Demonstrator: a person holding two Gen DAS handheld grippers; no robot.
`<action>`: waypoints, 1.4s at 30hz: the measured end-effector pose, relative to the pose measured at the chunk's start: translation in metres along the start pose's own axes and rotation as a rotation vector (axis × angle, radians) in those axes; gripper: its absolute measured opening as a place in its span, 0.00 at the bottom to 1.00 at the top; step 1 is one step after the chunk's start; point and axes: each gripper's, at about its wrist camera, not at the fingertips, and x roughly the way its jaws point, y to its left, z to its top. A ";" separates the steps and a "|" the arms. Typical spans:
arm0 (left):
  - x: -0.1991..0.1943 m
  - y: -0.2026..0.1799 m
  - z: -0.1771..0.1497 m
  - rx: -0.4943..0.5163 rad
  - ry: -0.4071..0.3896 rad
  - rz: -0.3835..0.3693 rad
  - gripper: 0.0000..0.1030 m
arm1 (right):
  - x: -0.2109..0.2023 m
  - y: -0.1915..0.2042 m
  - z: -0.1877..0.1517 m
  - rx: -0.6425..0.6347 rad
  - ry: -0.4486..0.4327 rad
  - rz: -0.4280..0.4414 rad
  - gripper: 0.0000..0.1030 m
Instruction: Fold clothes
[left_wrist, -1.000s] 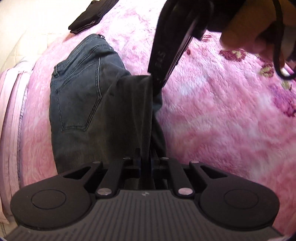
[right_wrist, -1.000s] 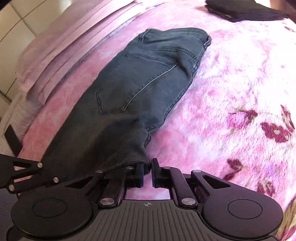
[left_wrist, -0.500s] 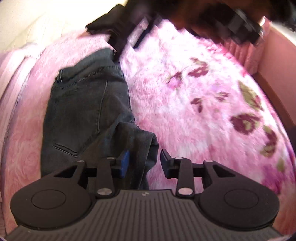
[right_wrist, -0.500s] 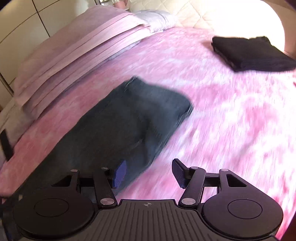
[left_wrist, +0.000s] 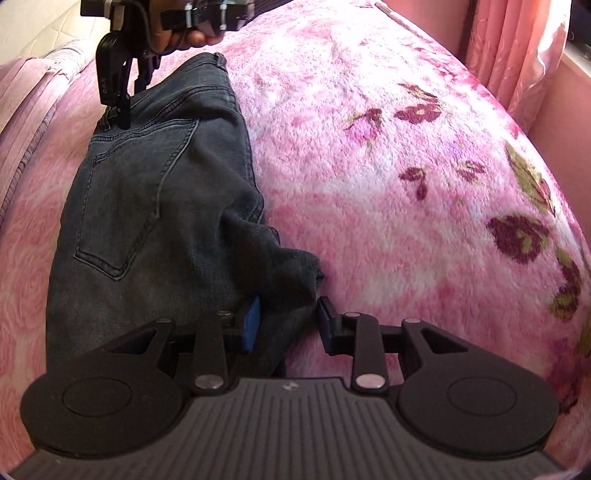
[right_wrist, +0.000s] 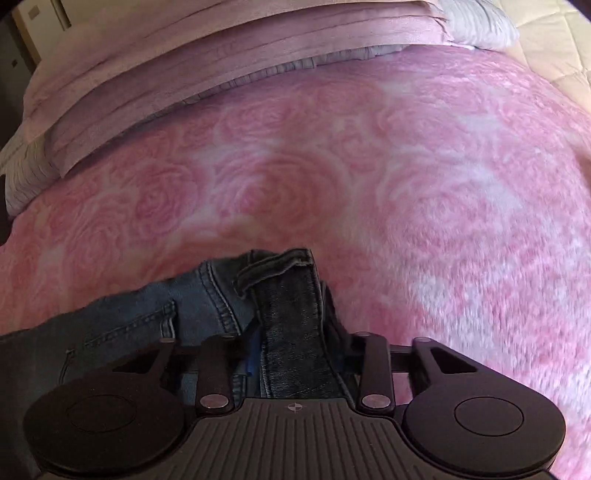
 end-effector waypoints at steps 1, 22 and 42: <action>0.001 0.000 0.000 -0.002 -0.001 0.001 0.27 | 0.006 -0.001 0.006 0.002 0.004 0.001 0.32; -0.072 0.069 -0.143 -0.539 0.207 0.179 0.32 | -0.082 0.085 -0.119 -0.165 -0.079 -0.105 0.54; -0.222 0.004 -0.359 -0.754 0.336 0.458 0.34 | -0.082 0.429 -0.194 -0.477 0.001 0.241 0.55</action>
